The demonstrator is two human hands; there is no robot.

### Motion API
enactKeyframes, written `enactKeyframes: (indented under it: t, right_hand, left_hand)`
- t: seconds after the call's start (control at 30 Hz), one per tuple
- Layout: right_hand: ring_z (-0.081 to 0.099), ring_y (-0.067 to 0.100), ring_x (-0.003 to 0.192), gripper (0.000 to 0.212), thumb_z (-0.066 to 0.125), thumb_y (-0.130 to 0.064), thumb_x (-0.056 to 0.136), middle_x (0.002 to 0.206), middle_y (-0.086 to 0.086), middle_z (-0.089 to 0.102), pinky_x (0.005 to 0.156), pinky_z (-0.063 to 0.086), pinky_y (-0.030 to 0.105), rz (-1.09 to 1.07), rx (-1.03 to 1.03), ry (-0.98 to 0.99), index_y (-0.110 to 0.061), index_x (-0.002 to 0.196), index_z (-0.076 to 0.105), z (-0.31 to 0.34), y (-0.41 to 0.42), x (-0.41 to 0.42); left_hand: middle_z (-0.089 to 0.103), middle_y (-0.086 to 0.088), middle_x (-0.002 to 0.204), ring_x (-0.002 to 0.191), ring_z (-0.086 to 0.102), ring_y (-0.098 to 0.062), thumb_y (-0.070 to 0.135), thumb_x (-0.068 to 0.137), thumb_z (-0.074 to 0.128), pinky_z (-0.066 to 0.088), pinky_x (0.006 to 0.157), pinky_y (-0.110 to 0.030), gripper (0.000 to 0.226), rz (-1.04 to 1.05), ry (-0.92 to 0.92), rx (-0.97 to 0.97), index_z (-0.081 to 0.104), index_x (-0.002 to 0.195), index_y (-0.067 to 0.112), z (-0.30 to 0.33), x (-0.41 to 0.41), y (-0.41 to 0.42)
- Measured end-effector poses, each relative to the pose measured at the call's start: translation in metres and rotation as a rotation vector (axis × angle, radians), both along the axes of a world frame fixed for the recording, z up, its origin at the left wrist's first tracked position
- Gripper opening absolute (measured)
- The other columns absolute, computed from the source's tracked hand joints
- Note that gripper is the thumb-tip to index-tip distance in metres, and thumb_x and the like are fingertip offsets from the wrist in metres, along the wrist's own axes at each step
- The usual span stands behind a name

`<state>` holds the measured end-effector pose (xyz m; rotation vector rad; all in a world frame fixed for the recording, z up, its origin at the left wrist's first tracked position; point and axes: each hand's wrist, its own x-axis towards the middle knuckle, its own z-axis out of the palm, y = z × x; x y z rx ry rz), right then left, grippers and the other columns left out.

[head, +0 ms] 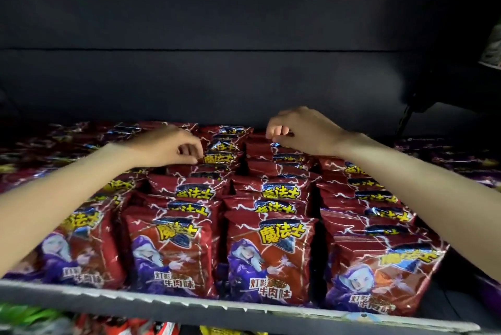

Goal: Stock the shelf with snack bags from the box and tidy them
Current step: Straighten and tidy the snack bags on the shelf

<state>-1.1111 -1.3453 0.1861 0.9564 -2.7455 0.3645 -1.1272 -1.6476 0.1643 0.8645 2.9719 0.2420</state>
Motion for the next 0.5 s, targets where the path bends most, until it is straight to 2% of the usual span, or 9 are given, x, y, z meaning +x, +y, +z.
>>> enactKeyframes:
  t: [0.07,0.13,0.2,0.33,0.4,0.43,0.5]
  right_hand:
    - [0.054,0.0,0.081,0.015,0.058,-0.02,0.092,0.096,-0.011,0.067,0.079,0.047,0.026,0.034,0.066,-0.04,-0.024,0.102,0.069,-0.001,-0.024,-0.003]
    - [0.055,0.001,0.085,0.016,0.058,-0.022,0.092,0.101,-0.008,0.069,0.077,0.043,0.023,0.058,0.142,-0.069,-0.023,0.103,0.07,-0.007,-0.044,-0.007]
    - [0.061,0.01,0.094,0.017,0.057,-0.026,0.092,0.104,-0.004,0.07,0.077,0.043,0.026,0.059,0.186,-0.075,-0.021,0.101,0.07,-0.015,-0.058,-0.013]
    - [0.057,0.015,0.101,0.027,0.057,-0.04,0.091,0.097,-0.004,0.063,0.075,0.042,0.029,0.052,0.298,-0.089,-0.018,0.099,0.071,-0.022,-0.077,-0.02]
    - [0.055,0.015,0.099,0.031,0.056,-0.041,0.091,0.092,-0.007,0.054,0.077,0.045,0.031,0.059,0.342,-0.134,-0.016,0.101,0.072,-0.023,-0.082,-0.021]
    - [0.055,0.011,0.094,0.031,0.057,-0.04,0.091,0.09,-0.009,0.052,0.076,0.045,0.028,0.066,0.324,-0.174,-0.016,0.102,0.072,-0.023,-0.083,-0.022]
    - [0.05,0.0,0.082,0.027,0.062,-0.035,0.09,0.085,-0.013,0.053,0.069,0.037,0.013,0.09,0.246,-0.265,-0.012,0.101,0.072,-0.023,-0.084,-0.022]
  left_hand:
    - [0.067,0.015,0.095,0.078,0.059,0.007,0.025,0.084,0.068,0.047,0.069,-0.011,0.014,-0.004,-0.026,-0.059,0.067,0.097,0.032,-0.006,-0.003,-0.002]
    - [0.067,0.017,0.098,0.082,0.058,0.009,0.029,0.086,0.065,0.044,0.07,-0.006,0.017,-0.01,-0.027,-0.077,0.066,0.103,0.032,-0.01,-0.007,-0.003]
    - [0.066,0.019,0.101,0.085,0.058,0.012,0.032,0.087,0.064,0.039,0.069,0.0,0.023,-0.02,-0.043,-0.075,0.065,0.109,0.032,-0.012,-0.011,-0.006]
    - [0.066,0.018,0.103,0.087,0.059,0.009,0.035,0.084,0.066,0.046,0.077,-0.009,0.033,-0.061,-0.109,-0.111,0.062,0.117,0.031,-0.011,-0.017,-0.012]
    - [0.067,0.014,0.101,0.085,0.059,0.005,0.034,0.085,0.066,0.045,0.073,-0.009,0.031,-0.082,-0.073,-0.159,0.063,0.116,0.029,-0.011,-0.019,-0.013]
    - [0.067,0.014,0.1,0.084,0.058,0.004,0.033,0.085,0.066,0.043,0.072,-0.009,0.029,-0.09,-0.036,-0.162,0.064,0.114,0.028,-0.012,-0.019,-0.013]
    - [0.067,0.015,0.1,0.085,0.058,0.002,0.035,0.085,0.066,0.041,0.069,-0.009,0.025,-0.101,0.038,-0.113,0.065,0.109,0.029,-0.017,-0.018,-0.01]
